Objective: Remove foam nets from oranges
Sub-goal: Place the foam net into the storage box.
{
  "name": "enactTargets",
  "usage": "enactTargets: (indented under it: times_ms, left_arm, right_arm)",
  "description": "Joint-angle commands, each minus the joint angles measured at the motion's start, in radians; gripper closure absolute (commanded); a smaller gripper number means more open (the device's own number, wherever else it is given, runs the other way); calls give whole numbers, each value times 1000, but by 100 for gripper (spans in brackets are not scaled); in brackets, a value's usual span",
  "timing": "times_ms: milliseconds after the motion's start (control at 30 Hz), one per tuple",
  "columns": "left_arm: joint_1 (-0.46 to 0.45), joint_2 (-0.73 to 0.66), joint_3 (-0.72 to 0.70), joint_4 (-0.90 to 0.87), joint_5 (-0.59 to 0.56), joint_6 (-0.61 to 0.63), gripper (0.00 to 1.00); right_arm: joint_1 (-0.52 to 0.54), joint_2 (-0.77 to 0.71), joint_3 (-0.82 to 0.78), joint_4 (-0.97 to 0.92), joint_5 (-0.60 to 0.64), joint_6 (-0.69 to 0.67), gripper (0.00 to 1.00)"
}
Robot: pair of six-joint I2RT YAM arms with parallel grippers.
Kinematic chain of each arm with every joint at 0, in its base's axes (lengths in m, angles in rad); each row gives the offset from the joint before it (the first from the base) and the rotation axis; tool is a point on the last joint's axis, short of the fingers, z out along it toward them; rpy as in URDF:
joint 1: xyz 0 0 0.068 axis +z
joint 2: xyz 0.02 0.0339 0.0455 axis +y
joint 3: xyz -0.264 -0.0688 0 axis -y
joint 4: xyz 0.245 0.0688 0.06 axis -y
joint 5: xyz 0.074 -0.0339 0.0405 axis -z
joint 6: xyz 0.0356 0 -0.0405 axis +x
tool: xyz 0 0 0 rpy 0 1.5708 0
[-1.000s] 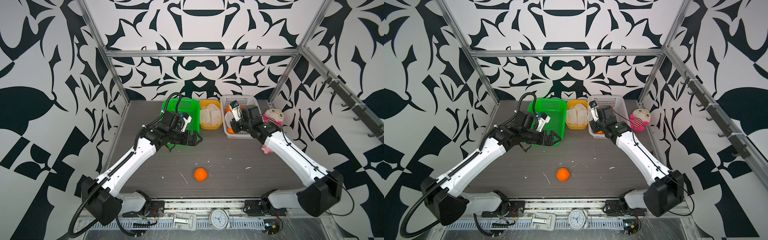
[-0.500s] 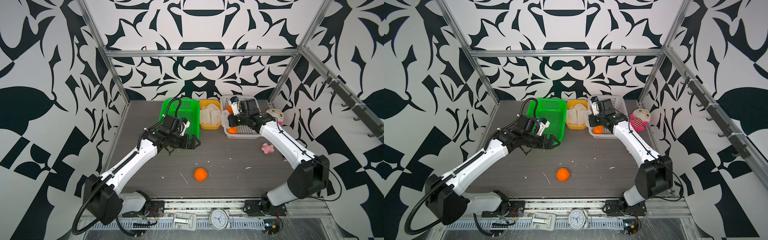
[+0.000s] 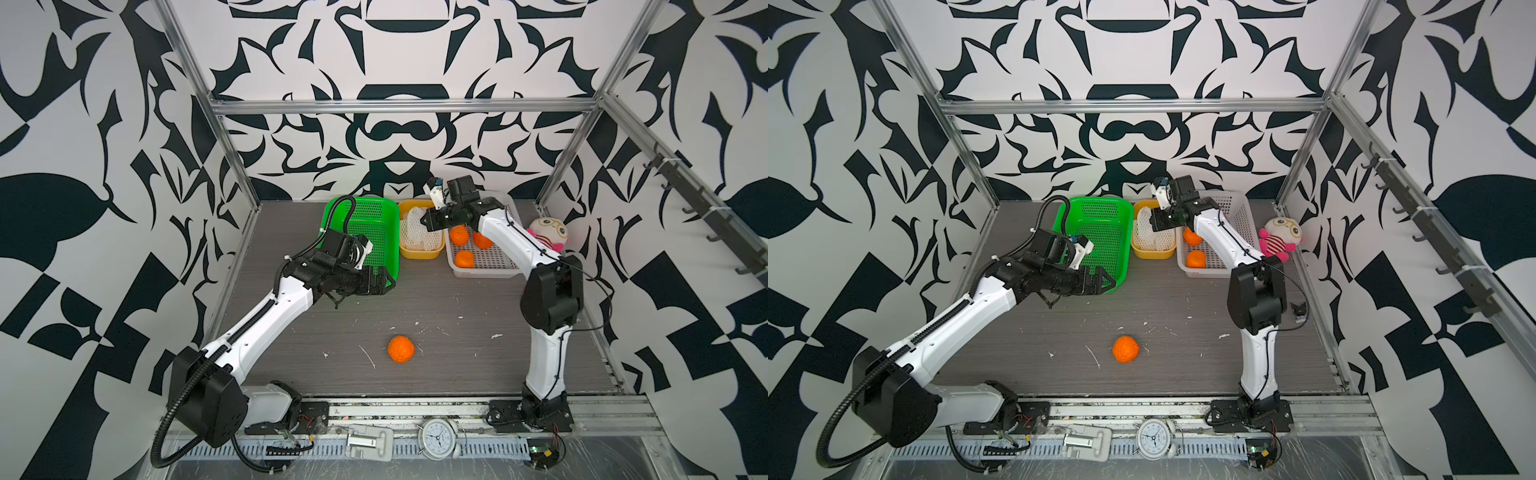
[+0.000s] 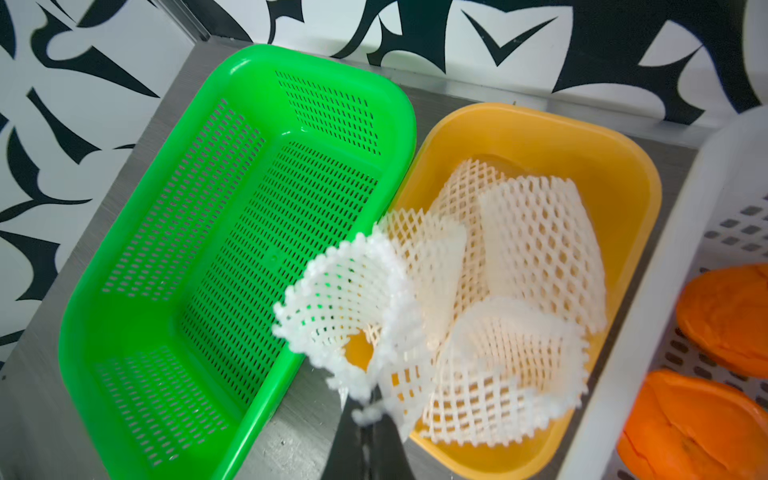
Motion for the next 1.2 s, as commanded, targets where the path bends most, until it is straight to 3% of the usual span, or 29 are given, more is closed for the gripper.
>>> enactTargets:
  times_ms: [0,233,467,1167]
  left_arm:
    - [9,17,20,-22,3,11,0]
    - [20,49,43,-33,5,23,1]
    - [22,75,53,-34,23,23,1]
    - [22,48,41,-27,27,18,1]
  right_arm:
    - [4,71,140,-129,43,-61,100]
    - [25,222,321,-260,251,-154,97]
    - [54,266,330,-234,374,-215,70]
    - [83,131,255,-221,432,-261,32]
